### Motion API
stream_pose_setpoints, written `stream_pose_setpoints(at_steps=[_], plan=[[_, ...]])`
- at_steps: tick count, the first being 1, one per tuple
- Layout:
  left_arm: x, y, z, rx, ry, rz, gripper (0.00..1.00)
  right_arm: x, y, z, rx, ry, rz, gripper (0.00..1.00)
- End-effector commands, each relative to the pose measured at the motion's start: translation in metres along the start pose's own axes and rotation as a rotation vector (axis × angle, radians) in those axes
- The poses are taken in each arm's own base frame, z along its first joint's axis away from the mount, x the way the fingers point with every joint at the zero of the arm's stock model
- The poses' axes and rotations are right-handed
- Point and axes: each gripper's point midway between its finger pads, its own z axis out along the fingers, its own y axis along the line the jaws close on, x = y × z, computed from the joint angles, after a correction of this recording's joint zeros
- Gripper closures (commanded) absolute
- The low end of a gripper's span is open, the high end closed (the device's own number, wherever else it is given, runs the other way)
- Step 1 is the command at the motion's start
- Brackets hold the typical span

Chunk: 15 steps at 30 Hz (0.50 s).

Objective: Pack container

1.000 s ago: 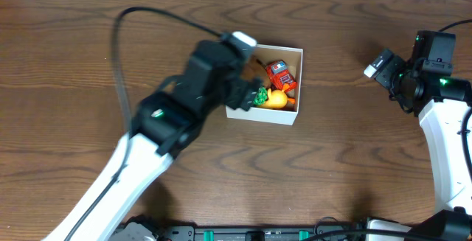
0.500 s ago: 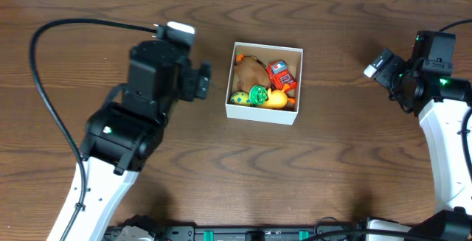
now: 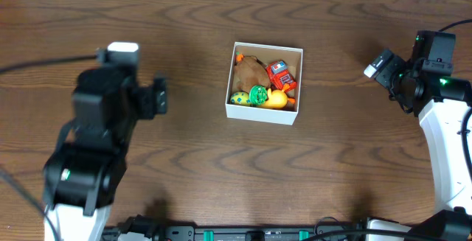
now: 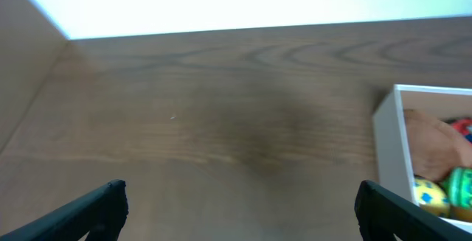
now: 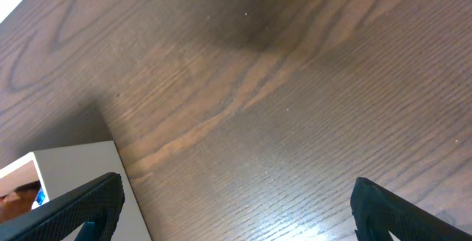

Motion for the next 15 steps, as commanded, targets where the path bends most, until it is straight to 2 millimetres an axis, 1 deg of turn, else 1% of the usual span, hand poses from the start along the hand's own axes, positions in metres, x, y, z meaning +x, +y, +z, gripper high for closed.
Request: stream_pose_setpoints(at_steps=[1, 5, 15], plan=[[0.025, 0.006, -0.001, 0.02, 0.018, -0.038, 0.02, -0.002, -0.001, -0.001, -0.002, -0.004, -0.005, 0.01], [0.055, 0.012, -0.002, 0.001, 0.009, -0.053, 0.02, -0.002, -0.001, -0.001, -0.002, -0.004, -0.005, 0.01], [0.125, 0.002, 0.02, 0.029, -0.082, -0.082, 0.02, -0.002, -0.001, -0.001, -0.002, -0.004, -0.005, 0.01]])
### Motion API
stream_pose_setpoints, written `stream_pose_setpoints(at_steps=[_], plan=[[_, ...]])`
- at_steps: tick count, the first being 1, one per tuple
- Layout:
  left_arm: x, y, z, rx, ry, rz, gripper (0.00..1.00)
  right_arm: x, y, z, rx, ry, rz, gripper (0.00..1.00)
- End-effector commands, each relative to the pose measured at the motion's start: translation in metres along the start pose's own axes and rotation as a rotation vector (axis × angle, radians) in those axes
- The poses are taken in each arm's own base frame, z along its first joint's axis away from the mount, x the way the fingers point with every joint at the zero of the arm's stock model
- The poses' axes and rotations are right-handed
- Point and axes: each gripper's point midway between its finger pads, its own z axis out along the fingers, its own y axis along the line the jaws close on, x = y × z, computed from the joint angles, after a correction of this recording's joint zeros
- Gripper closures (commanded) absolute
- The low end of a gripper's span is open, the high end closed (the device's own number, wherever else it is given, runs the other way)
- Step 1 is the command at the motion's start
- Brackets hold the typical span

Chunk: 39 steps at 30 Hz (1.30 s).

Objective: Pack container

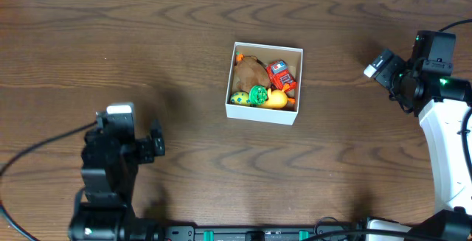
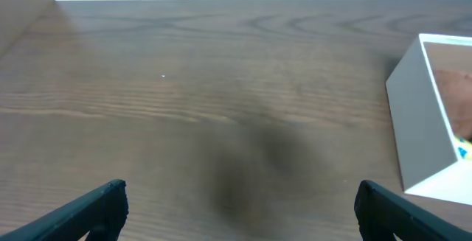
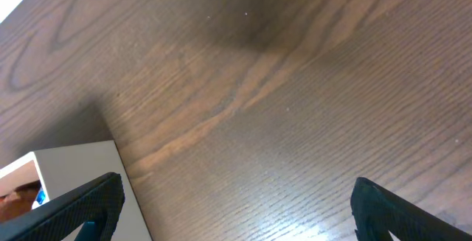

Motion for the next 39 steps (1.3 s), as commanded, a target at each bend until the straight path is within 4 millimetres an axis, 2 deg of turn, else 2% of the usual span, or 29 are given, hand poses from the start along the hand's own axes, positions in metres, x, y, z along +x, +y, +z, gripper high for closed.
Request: stream_pose_setpoints(at_steps=[1, 9, 15, 22, 39], plan=[[0.022, -0.002, 0.005, 0.013, -0.023, -0.024, 0.02, -0.002, -0.001, -0.001, 0.0, -0.004, -0.005, 0.01], [0.076, -0.002, 0.019, 0.013, -0.038, -0.026, 0.02, -0.002, -0.001, -0.001, 0.0, -0.004, -0.005, 0.01], [0.092, -0.002, 0.023, 0.014, -0.066, -0.028, 0.02, -0.002, -0.001, -0.001, 0.0, -0.004, -0.005, 0.01], [0.1, -0.003, 0.026, 0.015, -0.087, -0.03, 0.02, -0.002, -0.001, -0.001, 0.0, -0.004, -0.005, 0.01], [0.1, -0.003, 0.027, 0.014, -0.084, -0.029, 0.02, -0.002, -0.001, -0.001, 0.0, -0.004, -0.005, 0.01]])
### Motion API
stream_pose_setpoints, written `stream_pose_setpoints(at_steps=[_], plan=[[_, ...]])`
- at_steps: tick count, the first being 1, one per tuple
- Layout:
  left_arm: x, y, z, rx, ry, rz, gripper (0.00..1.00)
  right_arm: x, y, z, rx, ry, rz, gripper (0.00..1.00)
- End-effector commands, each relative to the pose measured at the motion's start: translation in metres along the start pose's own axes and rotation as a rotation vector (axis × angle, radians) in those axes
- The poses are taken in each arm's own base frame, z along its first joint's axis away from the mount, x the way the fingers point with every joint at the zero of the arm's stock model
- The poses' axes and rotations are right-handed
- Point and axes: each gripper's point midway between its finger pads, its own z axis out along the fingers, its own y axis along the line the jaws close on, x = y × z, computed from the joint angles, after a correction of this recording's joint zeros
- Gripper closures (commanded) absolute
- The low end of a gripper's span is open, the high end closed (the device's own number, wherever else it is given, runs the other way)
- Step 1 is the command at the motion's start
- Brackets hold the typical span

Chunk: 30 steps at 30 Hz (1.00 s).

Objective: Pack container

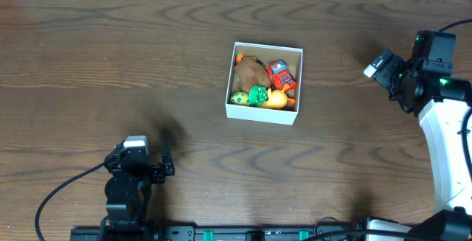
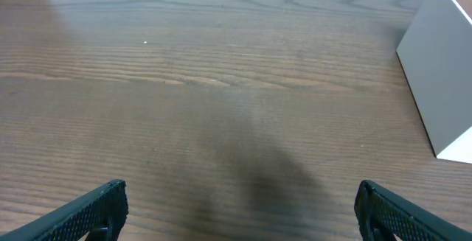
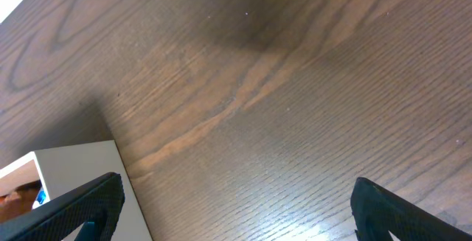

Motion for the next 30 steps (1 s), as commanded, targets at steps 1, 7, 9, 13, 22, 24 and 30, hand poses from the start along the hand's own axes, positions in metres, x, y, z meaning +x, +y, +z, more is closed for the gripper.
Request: stream_pose_setpoints(at_steps=[1, 7, 9, 13, 22, 24, 30], plan=[[0.007, 0.001, 0.003, -0.006, 0.014, -0.005, 0.02, -0.002, -0.001, -0.001, 0.0, -0.005, -0.005, 0.01], [0.007, 0.001, 0.003, -0.007, 0.014, -0.005, 0.02, -0.002, -0.001, -0.001, 0.0, -0.005, -0.005, 0.01], [0.007, 0.001, 0.003, -0.006, 0.014, -0.005, 0.02, -0.002, -0.001, -0.001, 0.0, -0.005, -0.005, 0.01], [0.007, 0.001, 0.003, -0.006, 0.014, -0.005, 0.02, -0.002, -0.001, -0.001, 0.001, -0.005, -0.005, 0.01], [0.007, 0.001, 0.003, -0.007, 0.014, -0.005, 0.02, -0.002, -0.001, -0.002, 0.0, -0.005, -0.007, 0.01], [0.007, 0.001, 0.003, -0.006, 0.014, -0.005, 0.02, 0.001, -0.002, -0.006, 0.003, -0.002, -0.009, 0.01], [0.007, 0.001, 0.003, -0.007, 0.014, -0.005, 0.02, -0.012, -0.002, -0.035, 0.036, -0.156, -0.124, 0.01]])
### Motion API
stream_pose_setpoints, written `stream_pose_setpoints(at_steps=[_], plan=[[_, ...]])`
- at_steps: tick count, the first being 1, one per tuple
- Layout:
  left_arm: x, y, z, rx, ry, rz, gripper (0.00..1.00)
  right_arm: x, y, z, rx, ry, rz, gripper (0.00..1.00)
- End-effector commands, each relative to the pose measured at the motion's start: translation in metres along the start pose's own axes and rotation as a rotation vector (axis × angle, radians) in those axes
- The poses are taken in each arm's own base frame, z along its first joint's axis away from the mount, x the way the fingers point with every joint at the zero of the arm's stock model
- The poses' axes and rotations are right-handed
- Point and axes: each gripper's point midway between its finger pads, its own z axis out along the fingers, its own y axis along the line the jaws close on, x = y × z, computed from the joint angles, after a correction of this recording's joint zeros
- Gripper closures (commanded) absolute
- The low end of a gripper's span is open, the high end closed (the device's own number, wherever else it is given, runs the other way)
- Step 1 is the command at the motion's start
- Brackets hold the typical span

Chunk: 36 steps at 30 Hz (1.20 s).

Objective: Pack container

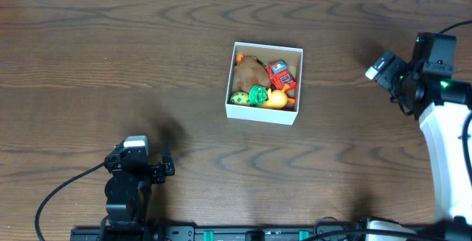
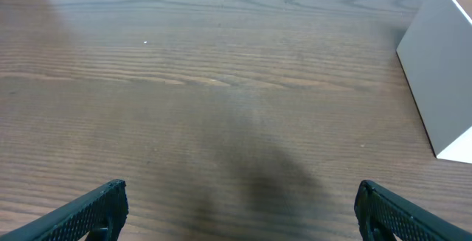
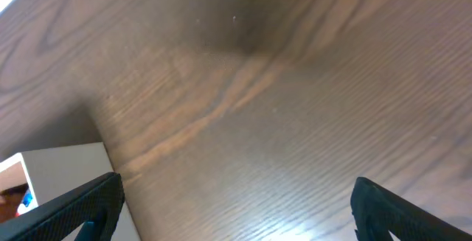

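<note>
A white square box point(image 1: 264, 83) stands mid-table holding several toys: a brown one point(image 1: 250, 71), a red one point(image 1: 279, 74), a green ball point(image 1: 257, 94), a yellow-orange one point(image 1: 277, 99). My left gripper point(image 2: 238, 208) is open and empty, low at the table's front left; the box's grey wall point(image 2: 441, 71) shows at its right. My right gripper point(image 3: 236, 208) is open and empty at the far right, with the box's corner point(image 3: 55, 178) at lower left.
Dark wood table point(image 1: 147, 64) all round the box. The left arm point(image 1: 134, 175) sits folded at the front edge with a cable trailing left. The right arm point(image 1: 435, 101) stands along the right edge.
The right wrist view has shifted slightly, the table grain sliding up and left and looking blurred. The left arm and the box with its toys stand as before.
The left arm was raised left of the box with its gripper open. It then stood lower and nearer the front edge, and later lay folded at the front left, where it is now. The right arm stayed at the far right, open, shifting only slightly at the end.
</note>
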Motion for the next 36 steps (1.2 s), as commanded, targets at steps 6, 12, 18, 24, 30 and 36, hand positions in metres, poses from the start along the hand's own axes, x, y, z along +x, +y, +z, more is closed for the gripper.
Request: stream_pose_setpoints(at_steps=[6, 12, 18, 24, 30, 36], plan=[[0.007, 0.001, 0.003, -0.007, 0.014, -0.005, 0.02, -0.003, 0.022, -0.048, -0.085, -0.267, -0.423, 0.01], [0.007, 0.001, 0.003, -0.007, 0.014, -0.005, 0.02, 0.027, 0.006, -0.054, -0.114, -0.352, -0.494, 0.01], [0.007, 0.001, 0.003, -0.007, 0.014, -0.005, 0.02, 0.058, -0.018, -0.053, -0.139, -0.456, -0.477, 0.01], [0.007, 0.001, 0.003, -0.007, 0.014, -0.005, 0.02, 0.086, -0.038, -0.054, -0.17, -0.54, -0.462, 0.01], [0.007, 0.001, 0.003, -0.007, 0.014, -0.005, 0.02, 0.098, -0.045, -0.056, -0.199, -0.605, -0.45, 0.01], [0.007, 0.001, 0.003, -0.006, 0.014, -0.005, 0.02, 0.104, -0.05, -0.053, -0.209, -0.634, -0.443, 0.01]])
